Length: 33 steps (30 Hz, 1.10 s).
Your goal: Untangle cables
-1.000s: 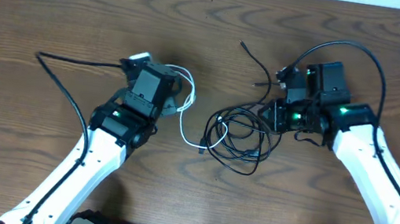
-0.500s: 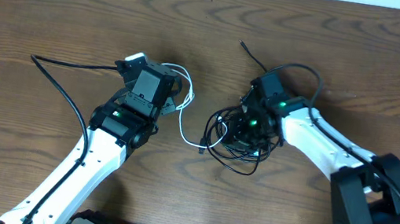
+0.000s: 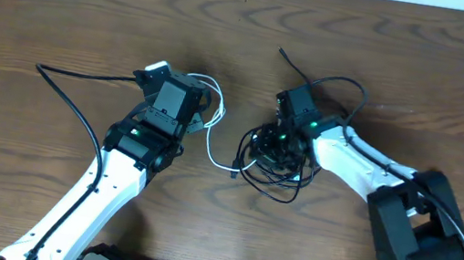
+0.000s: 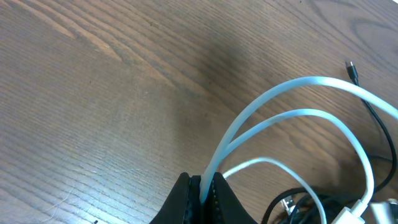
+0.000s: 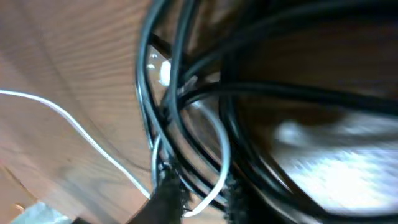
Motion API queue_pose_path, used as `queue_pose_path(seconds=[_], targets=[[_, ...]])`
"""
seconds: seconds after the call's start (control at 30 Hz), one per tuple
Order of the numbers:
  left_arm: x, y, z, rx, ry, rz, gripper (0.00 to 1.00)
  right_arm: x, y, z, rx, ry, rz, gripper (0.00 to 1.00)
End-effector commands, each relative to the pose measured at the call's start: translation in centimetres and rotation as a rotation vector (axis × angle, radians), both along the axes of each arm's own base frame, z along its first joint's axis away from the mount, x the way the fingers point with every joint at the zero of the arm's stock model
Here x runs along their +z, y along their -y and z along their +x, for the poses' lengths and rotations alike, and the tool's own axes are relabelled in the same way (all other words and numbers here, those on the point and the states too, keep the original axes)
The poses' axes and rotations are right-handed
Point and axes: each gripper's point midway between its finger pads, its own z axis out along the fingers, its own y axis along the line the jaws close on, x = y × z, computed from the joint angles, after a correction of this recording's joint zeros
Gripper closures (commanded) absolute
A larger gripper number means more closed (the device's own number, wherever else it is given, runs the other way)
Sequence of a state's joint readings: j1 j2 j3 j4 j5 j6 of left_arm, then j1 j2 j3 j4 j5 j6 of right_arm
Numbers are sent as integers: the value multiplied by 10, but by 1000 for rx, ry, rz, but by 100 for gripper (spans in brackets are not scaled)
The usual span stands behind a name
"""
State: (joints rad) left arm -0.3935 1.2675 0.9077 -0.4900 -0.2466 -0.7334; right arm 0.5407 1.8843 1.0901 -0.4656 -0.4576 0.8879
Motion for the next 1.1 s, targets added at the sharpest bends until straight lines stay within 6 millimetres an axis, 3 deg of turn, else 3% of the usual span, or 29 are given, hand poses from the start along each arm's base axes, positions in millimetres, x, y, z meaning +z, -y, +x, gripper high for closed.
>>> queue_pose_path(seconds=[0.0, 0.1, 0.2, 0.33, 0.5, 0.6, 0.7, 0.8, 0.87, 1.07], targets=[[5, -5, 3, 22, 16, 14, 93, -25, 1, -4, -31, -22, -81, 82], [5, -5, 2, 22, 15, 15, 93, -36, 6, -4, -42, -28, -121, 85], [5, -5, 3, 22, 15, 15, 92, -50, 11, -6, -46, -48, -154, 99], [5, -5, 2, 22, 14, 15, 93, -58, 12, -9, -29, -61, -161, 99], [5, -5, 2, 22, 13, 16, 93, -11, 11, -2, 105, 78, -112, 99], [5, -5, 2, 20, 13, 18, 92, 38, 18, -4, 154, 174, -83, 99], [5, -5, 2, 20, 13, 18, 93, 101, 26, -7, 196, 349, -52, 99], [5, -5, 2, 20, 13, 18, 92, 135, 36, -7, 195, 464, -62, 99], [5, -5, 2, 20, 13, 18, 93, 150, 47, -5, 166, 524, -99, 99], [5, -5, 2, 20, 13, 18, 93, 149, 62, 5, 137, 567, -196, 99]])
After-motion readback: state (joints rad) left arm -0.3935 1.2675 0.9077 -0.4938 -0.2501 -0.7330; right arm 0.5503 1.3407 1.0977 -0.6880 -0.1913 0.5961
